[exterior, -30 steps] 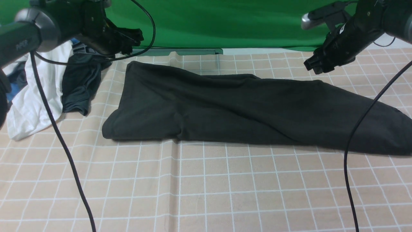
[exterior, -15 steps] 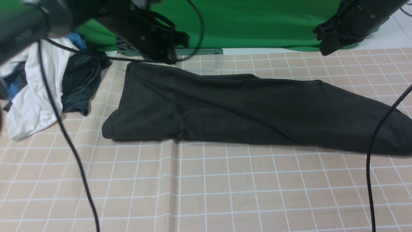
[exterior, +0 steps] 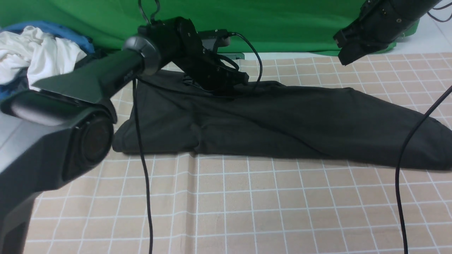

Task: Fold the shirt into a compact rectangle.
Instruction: 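Pull the folded dark garment lengthwise by its ends to straighten it flat on the table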

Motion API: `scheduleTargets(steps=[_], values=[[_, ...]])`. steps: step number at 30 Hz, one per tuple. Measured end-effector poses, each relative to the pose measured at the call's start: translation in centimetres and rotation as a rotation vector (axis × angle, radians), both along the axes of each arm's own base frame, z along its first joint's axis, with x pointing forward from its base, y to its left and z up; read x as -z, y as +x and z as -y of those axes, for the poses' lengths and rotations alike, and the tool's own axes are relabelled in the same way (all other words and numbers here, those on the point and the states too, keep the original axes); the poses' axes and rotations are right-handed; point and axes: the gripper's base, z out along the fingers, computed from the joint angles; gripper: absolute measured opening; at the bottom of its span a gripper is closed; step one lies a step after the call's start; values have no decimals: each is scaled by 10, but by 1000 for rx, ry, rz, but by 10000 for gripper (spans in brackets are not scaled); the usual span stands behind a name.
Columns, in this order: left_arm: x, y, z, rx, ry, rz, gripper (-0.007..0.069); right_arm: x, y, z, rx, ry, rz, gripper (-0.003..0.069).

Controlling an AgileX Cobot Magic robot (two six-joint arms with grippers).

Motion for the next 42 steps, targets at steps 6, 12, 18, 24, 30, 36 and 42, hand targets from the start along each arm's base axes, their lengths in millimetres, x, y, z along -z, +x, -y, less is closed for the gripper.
scheduleTargets(steps=[6, 12, 18, 24, 30, 36, 42], values=[[-6, 26, -10, -108, -67, 116, 19, 0, -3, -15, -46, -4, 8, 37], [-74, 25, -49, -103, -64, 132, 19, -2, 0, -17, -70, -13, 53, 37], [-150, -7, -92, -24, 38, 96, 19, -5, 10, -18, -96, -28, 166, 37], [-163, -31, -113, -52, 200, 47, 19, 6, 17, -21, -142, -36, 163, 37], [-147, -84, -124, -58, 249, -119, 19, 33, 28, -37, -272, -46, 143, 37], [-112, -131, -139, -139, 302, -177, 19, 62, 39, -64, -337, -39, 81, 37], [-69, -152, -148, -160, 378, -249, 26, 61, 39, -63, -297, -24, 54, 37]])
